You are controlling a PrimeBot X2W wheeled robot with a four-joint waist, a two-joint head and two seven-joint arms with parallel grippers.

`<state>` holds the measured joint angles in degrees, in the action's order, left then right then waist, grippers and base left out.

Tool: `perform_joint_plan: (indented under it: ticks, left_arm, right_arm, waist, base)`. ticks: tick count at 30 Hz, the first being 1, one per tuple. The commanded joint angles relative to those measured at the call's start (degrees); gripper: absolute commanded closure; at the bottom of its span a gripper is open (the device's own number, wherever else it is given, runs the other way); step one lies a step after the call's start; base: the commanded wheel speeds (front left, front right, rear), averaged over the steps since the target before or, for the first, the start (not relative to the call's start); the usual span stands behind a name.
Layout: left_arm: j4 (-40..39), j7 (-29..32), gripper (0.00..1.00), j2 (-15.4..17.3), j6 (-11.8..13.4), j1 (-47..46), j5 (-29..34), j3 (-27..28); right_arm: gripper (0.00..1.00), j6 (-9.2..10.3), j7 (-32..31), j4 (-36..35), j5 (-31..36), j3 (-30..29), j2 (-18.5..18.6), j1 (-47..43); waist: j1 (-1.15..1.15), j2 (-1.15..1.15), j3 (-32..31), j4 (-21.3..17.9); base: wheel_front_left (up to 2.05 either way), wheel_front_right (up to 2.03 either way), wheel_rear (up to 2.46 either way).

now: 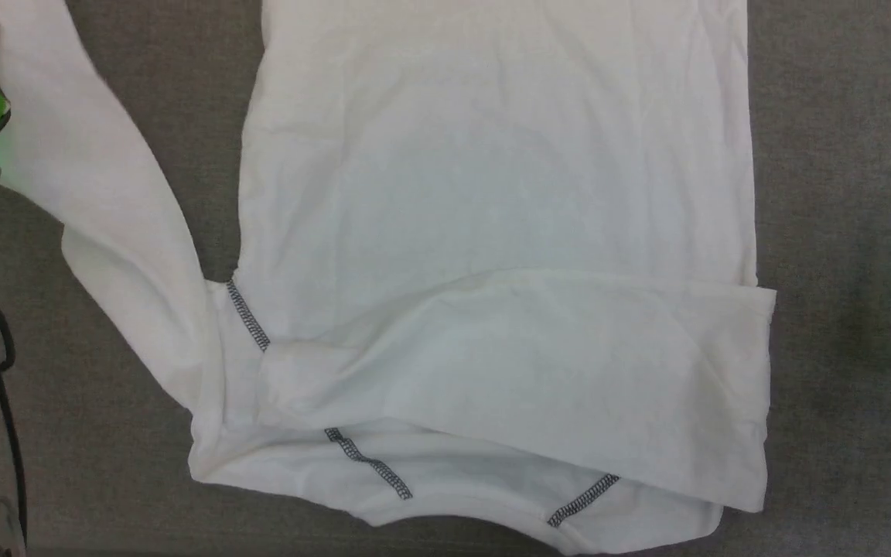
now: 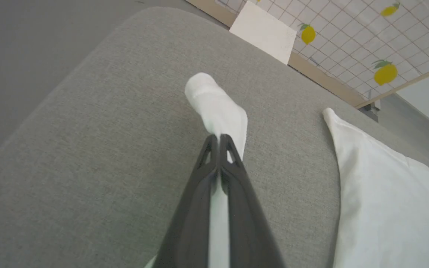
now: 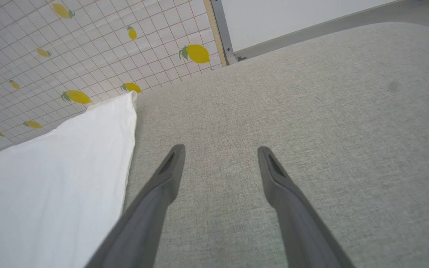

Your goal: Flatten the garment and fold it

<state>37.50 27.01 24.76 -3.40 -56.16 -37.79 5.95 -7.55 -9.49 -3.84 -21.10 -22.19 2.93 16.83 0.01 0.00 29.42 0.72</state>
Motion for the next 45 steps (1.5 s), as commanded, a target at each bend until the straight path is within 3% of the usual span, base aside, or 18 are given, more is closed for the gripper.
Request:
perform_joint_plan:
  ticks: [1, 5, 10, 16, 24, 30, 36, 45]
  left_arm:
    - [0.5, -1.2, 1.0, 0.7, 0.7, 1.4, 0.3, 0.7]
    - [1.2, -4.6, 1.0, 1.5, 0.9, 4.3, -0.3, 2.5]
    - [-1.2, -8.0, 1.0, 0.9, -1.4, 6.7, -1.3, 2.8]
    - [-12.1, -7.4, 1.0, -3.7, -3.7, 9.6, -5.6, -1.1]
    - [-31.7, 0.2, 1.0, -10.7, -4.0, 18.0, -11.8, -10.7]
    - [-40.5, 4.0, 1.0, -16.3, -4.1, 20.8, -15.3, -19.5]
    - [-40.1, 4.9, 1.0, -20.2, -4.1, 21.7, -16.9, -30.0]
    - [-30.0, 2.2, 1.0, -21.6, -4.1, 19.5, -16.8, -44.8]
  right_arm:
    - [0.0, 0.06, 0.1, 0.5, 0.4, 0.0, 0.0, -1.0]
    - [0.0, 0.06, 0.2, 2.0, 0.3, -0.2, 0.0, -2.8]
    - [0.0, 0.06, 0.4, 3.5, 0.1, -0.7, 0.0, -5.0]
    - [0.0, 0.06, 0.5, 5.2, -0.7, -0.4, 0.0, -7.1]
    - [0.0, 0.06, 1.0, 6.6, -1.5, 0.2, 0.0, -8.8]
    - [0.0, 0.06, 1.1, 6.9, -1.9, 0.7, 0.0, -9.3]
    - [0.0, 0.06, 1.5, 7.7, -2.5, 2.0, 0.0, -8.7]
    - [0.0, 0.06, 2.8, 9.1, -3.2, 3.8, 0.0, -7.3]
  waist:
    - [-0.01, 0.0, -5.5, 2.6]
    - [-0.01, 0.0, -9.8, 3.9]
    - [-0.01, 0.0, -14.3, 5.4]
    - [-0.01, 0.0, -18.9, 6.0]
    - [-0.01, 0.0, -21.8, 4.6]
    - [-0.01, 0.0, -21.5, 2.8]
    - [-0.01, 0.0, -20.0, 0.1]
    - [-0.01, 0.0, -16.6, -4.2]
  base:
    - [0.0, 0.0, 0.0]
    - [0.0, 0.0, 0.0]
    - [0.0, 0.0, 0.0]
    - [0.0, 0.0, 0.0]
    - [0.0, 0.0, 0.0]
    - [0.0, 0.0, 0.0]
    - [0.0, 0.0, 0.0]
    - [0.0, 0.0, 0.0]
